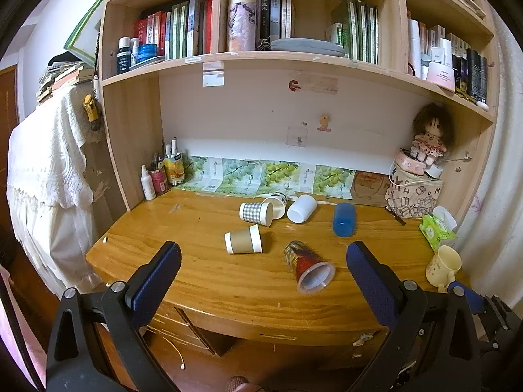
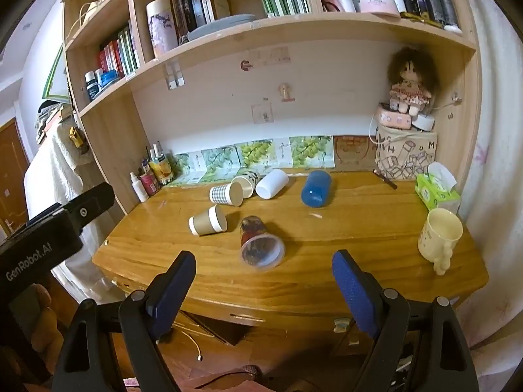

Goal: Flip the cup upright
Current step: 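Move both tools toward the gray-checkered paper cup lying on its side, then lower the left tool over the checkered cup and close its fingers on it, then lift the checkered cup with the left tool and turn it upright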

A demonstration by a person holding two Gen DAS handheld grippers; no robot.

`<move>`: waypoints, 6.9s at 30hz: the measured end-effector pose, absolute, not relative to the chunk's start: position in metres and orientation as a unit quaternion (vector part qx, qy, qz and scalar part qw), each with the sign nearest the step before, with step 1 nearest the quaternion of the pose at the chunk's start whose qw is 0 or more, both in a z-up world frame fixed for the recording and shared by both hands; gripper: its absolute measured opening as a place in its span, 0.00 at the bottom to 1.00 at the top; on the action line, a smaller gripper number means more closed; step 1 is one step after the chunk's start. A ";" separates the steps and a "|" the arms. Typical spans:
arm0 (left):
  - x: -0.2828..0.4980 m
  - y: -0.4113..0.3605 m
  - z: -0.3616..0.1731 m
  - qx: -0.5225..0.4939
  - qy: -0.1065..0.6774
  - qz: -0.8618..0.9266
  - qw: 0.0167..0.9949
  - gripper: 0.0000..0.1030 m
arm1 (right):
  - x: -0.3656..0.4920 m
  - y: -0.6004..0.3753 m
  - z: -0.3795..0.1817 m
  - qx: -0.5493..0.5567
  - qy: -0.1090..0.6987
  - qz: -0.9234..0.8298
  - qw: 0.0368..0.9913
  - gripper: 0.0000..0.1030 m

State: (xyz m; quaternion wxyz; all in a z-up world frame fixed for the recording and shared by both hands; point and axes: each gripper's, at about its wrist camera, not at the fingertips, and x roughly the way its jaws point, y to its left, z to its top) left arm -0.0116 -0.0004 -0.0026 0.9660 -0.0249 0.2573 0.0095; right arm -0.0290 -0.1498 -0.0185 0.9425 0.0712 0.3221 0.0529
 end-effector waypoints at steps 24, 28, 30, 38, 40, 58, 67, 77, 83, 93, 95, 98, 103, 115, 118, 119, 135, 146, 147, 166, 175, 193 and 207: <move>0.004 0.013 -0.029 -0.030 0.341 0.007 0.940 0.99 | -0.023 -0.160 -0.042 0.134 0.380 0.041 0.914 0.84; 0.016 0.020 -0.032 -0.030 0.351 0.001 0.936 0.99 | -0.013 -0.156 -0.047 0.144 0.388 0.044 0.909 0.84; 0.026 0.025 -0.035 -0.032 0.363 -0.002 0.931 0.99 | -0.005 -0.152 -0.049 0.148 0.394 0.045 0.906 0.84; 0.065 0.046 -0.047 -0.032 0.398 -0.010 0.917 0.98 | 0.032 -0.133 -0.064 0.170 0.429 0.056 0.886 0.84; 0.079 0.048 -0.050 -0.026 0.412 -0.022 0.911 0.98 | 0.044 -0.128 -0.069 0.179 0.437 0.059 0.879 0.84; 0.224 0.092 -0.074 0.000 0.492 -0.076 0.867 0.98 | 0.154 -0.100 -0.115 0.285 0.496 0.025 0.820 0.84; 0.293 0.084 -0.102 0.093 0.546 -0.149 0.819 0.98 | 0.193 -0.084 -0.145 0.355 0.532 0.019 0.768 0.84; 0.344 0.068 -0.129 0.214 0.533 -0.207 0.792 0.98 | 0.219 -0.077 -0.176 0.438 0.543 0.000 0.717 0.84; 0.361 0.056 -0.139 0.289 0.502 -0.235 0.781 0.98 | 0.229 -0.075 -0.182 0.445 0.544 -0.011 0.711 0.84; 0.387 0.038 -0.162 0.388 0.458 -0.270 0.753 0.98 | 0.242 -0.069 -0.200 0.453 0.560 -0.020 0.694 0.84; 0.391 0.034 -0.167 0.401 0.453 -0.278 0.746 0.98 | 0.243 -0.067 -0.204 0.451 0.566 -0.021 0.689 0.84; 0.398 0.029 -0.178 0.424 0.443 -0.293 0.734 0.98 | 0.248 -0.064 -0.211 0.453 0.573 -0.022 0.683 0.84; 0.404 0.021 -0.194 0.459 0.427 -0.319 0.711 0.98 | 0.251 -0.063 -0.216 0.454 0.575 -0.020 0.680 0.84; 0.414 0.000 -0.220 0.478 0.402 -0.388 0.677 0.98 | 0.265 -0.057 -0.218 0.439 0.580 -0.014 0.686 0.84; 0.416 -0.003 -0.228 0.481 0.407 -0.399 0.666 0.96 | 0.267 -0.056 -0.218 0.435 0.580 -0.014 0.689 0.84; 0.417 -0.004 -0.231 0.481 0.412 -0.403 0.660 0.92 | 0.269 -0.056 -0.218 0.434 0.580 -0.015 0.689 0.84; 0.441 -0.016 -0.251 0.448 0.463 -0.426 0.636 0.67 | 0.266 -0.063 -0.219 0.436 0.580 -0.030 0.688 0.84; 0.460 -0.006 -0.243 0.404 0.494 -0.431 0.638 0.65 | 0.263 -0.066 -0.219 0.431 0.588 -0.046 0.683 0.84; 0.461 -0.004 -0.242 0.400 0.497 -0.430 0.639 0.65 | 0.262 -0.066 -0.219 0.430 0.589 -0.048 0.683 0.84; 0.444 0.036 -0.191 0.283 0.555 -0.383 0.682 0.64 | 0.250 -0.088 -0.206 0.398 0.584 -0.055 0.705 0.84; 0.409 0.039 -0.171 0.205 0.590 -0.319 0.712 0.64 | 0.240 -0.104 -0.192 0.367 0.584 -0.015 0.724 0.84; 0.330 0.024 -0.172 0.040 0.628 -0.219 0.746 0.64 | 0.217 -0.141 -0.171 0.282 0.604 0.073 0.742 0.84; 0.276 0.018 -0.194 -0.042 0.659 -0.187 0.728 0.64 | 0.200 -0.142 -0.169 0.238 0.617 0.119 0.741 0.84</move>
